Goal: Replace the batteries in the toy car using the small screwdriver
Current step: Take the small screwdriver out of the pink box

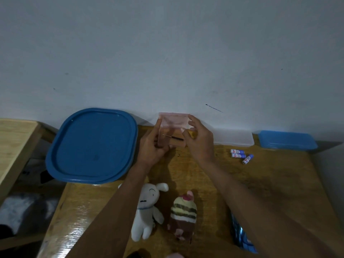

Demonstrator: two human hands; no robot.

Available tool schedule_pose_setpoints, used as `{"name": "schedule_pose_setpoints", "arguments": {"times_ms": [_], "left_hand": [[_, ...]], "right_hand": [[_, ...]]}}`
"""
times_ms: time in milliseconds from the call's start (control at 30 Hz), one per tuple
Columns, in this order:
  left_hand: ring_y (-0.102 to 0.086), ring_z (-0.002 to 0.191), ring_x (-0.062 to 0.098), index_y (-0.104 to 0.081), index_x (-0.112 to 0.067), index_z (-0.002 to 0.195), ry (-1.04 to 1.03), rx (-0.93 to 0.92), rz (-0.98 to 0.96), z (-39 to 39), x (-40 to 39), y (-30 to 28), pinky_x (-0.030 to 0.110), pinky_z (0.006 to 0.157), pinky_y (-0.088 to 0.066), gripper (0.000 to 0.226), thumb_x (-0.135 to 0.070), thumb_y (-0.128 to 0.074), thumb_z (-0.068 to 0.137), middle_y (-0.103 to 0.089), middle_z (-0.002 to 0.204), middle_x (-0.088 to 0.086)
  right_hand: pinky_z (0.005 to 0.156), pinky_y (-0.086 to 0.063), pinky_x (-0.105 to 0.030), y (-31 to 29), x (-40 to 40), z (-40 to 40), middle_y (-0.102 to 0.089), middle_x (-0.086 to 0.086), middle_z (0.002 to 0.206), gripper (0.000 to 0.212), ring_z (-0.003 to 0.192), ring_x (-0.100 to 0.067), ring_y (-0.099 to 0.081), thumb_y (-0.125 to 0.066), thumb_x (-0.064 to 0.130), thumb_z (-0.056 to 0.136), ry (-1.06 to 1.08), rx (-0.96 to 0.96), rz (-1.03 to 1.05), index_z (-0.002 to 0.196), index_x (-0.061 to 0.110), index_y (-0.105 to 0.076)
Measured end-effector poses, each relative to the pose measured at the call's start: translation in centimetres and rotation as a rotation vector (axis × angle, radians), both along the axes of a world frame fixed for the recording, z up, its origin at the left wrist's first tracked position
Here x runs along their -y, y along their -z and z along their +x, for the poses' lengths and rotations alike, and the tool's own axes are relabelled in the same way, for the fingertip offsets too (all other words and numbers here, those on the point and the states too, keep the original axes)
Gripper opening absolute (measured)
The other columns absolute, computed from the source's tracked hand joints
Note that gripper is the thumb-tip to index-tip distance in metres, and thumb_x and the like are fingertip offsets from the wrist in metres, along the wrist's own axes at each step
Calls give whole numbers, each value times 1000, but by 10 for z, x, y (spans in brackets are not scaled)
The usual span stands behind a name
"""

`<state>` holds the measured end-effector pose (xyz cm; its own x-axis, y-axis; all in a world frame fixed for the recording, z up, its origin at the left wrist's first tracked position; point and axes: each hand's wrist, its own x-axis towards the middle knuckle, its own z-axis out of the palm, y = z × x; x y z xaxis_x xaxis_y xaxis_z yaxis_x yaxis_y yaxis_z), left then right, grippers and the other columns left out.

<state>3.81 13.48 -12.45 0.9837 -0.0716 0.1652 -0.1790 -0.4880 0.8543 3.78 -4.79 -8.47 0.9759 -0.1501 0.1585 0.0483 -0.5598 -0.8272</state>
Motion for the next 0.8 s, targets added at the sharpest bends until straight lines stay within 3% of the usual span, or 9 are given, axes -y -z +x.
{"name": "schedule_pose_setpoints", "arguments": {"times_ms": [200, 367, 467, 567, 667, 800], "left_hand": [[-63, 103, 17, -27, -25, 159, 0, -24, -34, 0, 2, -2, 5, 75, -50, 102, -18, -87, 76, -64, 124, 9], [-63, 96, 6, -24, -20, 159, -19, -36, -89, -3, 3, -3, 3, 73, -48, 103, -12, -85, 77, -66, 122, 10], [-63, 96, 3, -25, -21, 159, -12, -60, -98, -2, 2, -4, 4, 72, -49, 102, -11, -85, 77, -66, 122, 11], [-60, 90, -5, -25, -22, 159, -18, -83, -100, -2, 4, -6, 5, 70, -49, 103, -12, -85, 77, -66, 118, 9], [-61, 90, -5, -24, -23, 159, -6, -93, -112, -2, 4, -5, 5, 70, -49, 103, -11, -85, 77, -66, 116, 7], [-59, 92, -16, -23, -22, 159, -6, -119, -127, -2, 4, -6, 5, 72, -49, 102, -6, -83, 78, -63, 111, -3]], "right_hand": [[89, -60, -40, 3, 0, -2, -64, 3, 133, 58, 112, -13, -63, -70, 27, 93, 2, -7, -16, 146, 35, -47], [89, -59, -38, 4, 1, -1, -64, 2, 131, 59, 111, -15, -62, -70, 27, 93, 8, -11, -34, 146, 36, -46], [81, -57, -31, 4, 0, -4, -62, 2, 124, 58, 104, -13, -61, -69, 29, 93, 22, -4, -83, 146, 34, -45], [73, -55, -30, 7, 0, -6, -60, 4, 107, 39, 95, -14, -60, -68, 30, 93, 18, -30, -180, 131, 27, -57], [78, -56, -34, 8, -3, 0, -60, 2, 108, 31, 100, -18, -59, -65, 30, 95, -76, -151, -341, 125, 24, -65], [75, -57, -35, 7, -12, 13, -66, -1, 105, 22, 96, -21, -62, -71, 33, 91, -43, -239, -442, 111, 24, -75]]}}
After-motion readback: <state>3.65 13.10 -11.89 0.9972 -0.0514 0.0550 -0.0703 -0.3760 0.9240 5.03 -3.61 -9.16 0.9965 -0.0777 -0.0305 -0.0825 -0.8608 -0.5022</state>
